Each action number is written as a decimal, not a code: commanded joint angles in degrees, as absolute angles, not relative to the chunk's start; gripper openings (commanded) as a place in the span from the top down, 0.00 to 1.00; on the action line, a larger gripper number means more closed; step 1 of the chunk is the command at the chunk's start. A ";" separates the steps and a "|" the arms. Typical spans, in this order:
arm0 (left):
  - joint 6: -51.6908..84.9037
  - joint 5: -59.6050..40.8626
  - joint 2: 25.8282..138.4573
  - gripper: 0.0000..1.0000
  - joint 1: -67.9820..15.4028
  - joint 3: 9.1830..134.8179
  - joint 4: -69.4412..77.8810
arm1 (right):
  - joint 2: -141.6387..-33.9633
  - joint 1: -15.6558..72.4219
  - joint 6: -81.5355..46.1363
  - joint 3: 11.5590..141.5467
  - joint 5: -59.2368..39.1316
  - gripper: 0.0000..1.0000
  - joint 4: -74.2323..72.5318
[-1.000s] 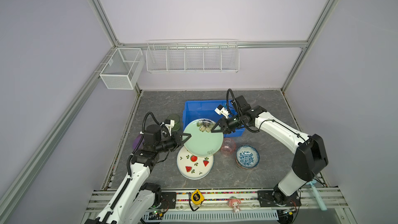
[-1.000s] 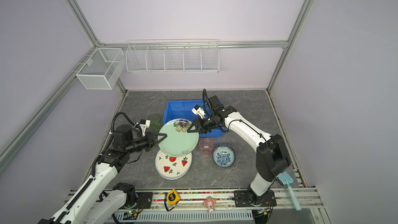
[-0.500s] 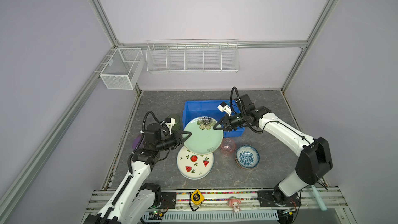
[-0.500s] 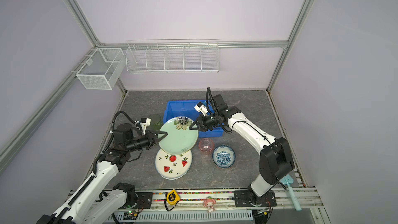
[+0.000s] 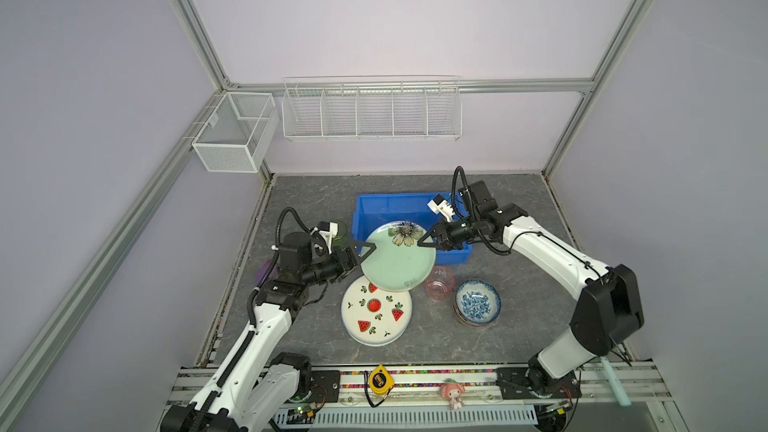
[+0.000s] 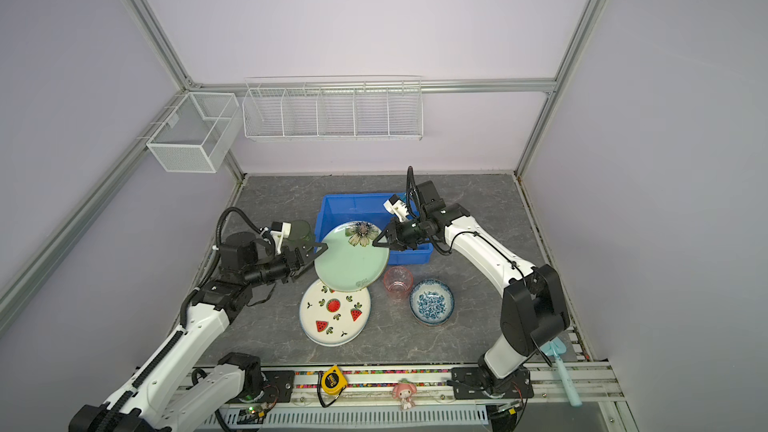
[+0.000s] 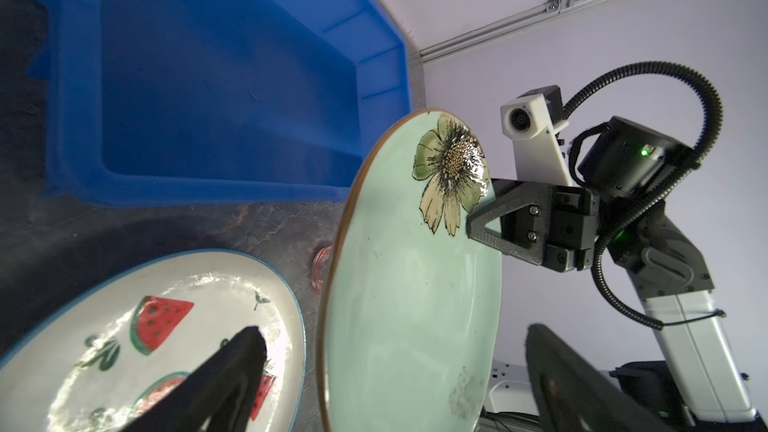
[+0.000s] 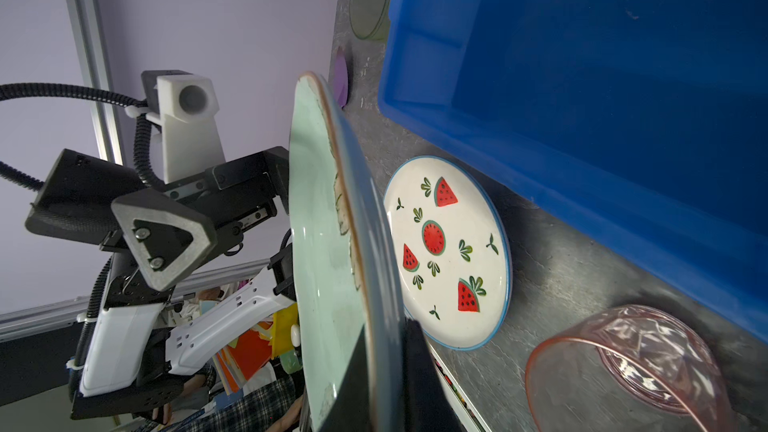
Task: Place the mixed dishes into the plastic bin
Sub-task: 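Grasp the raised green plate with the right gripper while the left gripper holds it, then carry the green plate into the blue bin with the right gripper while left releases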
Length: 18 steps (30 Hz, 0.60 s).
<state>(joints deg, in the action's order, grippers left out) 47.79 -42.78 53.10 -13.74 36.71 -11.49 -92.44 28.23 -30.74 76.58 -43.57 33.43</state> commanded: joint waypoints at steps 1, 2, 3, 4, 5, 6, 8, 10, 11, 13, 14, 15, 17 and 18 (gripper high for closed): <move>43.83 -39.40 53.96 0.02 -12.47 40.91 -17.08 | -90.85 26.77 -31.34 80.08 -46.81 0.93 32.67; 43.03 -38.31 54.13 0.02 -11.82 41.74 -18.36 | -91.33 26.43 -31.13 80.75 -46.38 0.93 33.11; 42.07 -37.35 54.38 0.02 -10.94 42.85 -19.69 | -92.03 25.96 -30.90 81.65 -45.75 0.93 33.45; 41.07 -36.33 54.62 0.02 -10.18 43.96 -21.20 | -92.69 25.58 -30.94 82.55 -45.02 0.93 33.69; 40.07 -35.24 54.96 0.02 -9.74 45.18 -22.53 | -93.40 25.25 -30.94 83.50 -44.41 0.93 33.80; 38.75 -33.53 55.42 0.02 -9.40 46.60 -24.44 | -94.37 24.81 -30.85 84.59 -43.64 0.93 34.18; 36.59 -30.70 56.46 0.02 -9.31 49.08 -27.20 | -96.04 24.17 -30.99 86.37 -42.06 0.93 34.41; 34.74 -29.42 57.83 0.02 -9.27 51.14 -29.07 | -98.07 23.77 -31.07 88.24 -40.47 0.93 34.40; 34.24 -29.12 58.36 0.02 -9.29 51.88 -29.70 | -99.00 23.60 -31.11 89.02 -39.86 0.93 34.35; 33.43 -28.56 59.16 0.02 -9.19 52.62 -30.50 | -101.30 23.27 -31.20 90.95 -38.53 0.93 34.41; 33.25 -28.32 59.32 0.02 -9.23 52.72 -30.59 | -102.41 23.22 -31.28 91.73 -37.98 0.93 34.31; 33.15 -28.15 59.41 0.01 -9.23 52.74 -30.60 | -103.37 23.16 -31.30 92.50 -37.36 0.93 34.32; 33.30 -27.98 59.28 0.01 -9.23 52.49 -30.51 | -105.80 23.03 -31.21 94.36 -36.16 0.93 34.36; 33.38 -27.98 59.25 0.01 -9.23 52.32 -30.35 | -106.68 22.98 -31.20 95.09 -35.59 0.93 34.34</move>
<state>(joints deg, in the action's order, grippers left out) 35.44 -29.67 59.31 -9.58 51.33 -28.42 -105.75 23.27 -30.65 91.81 -34.70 36.16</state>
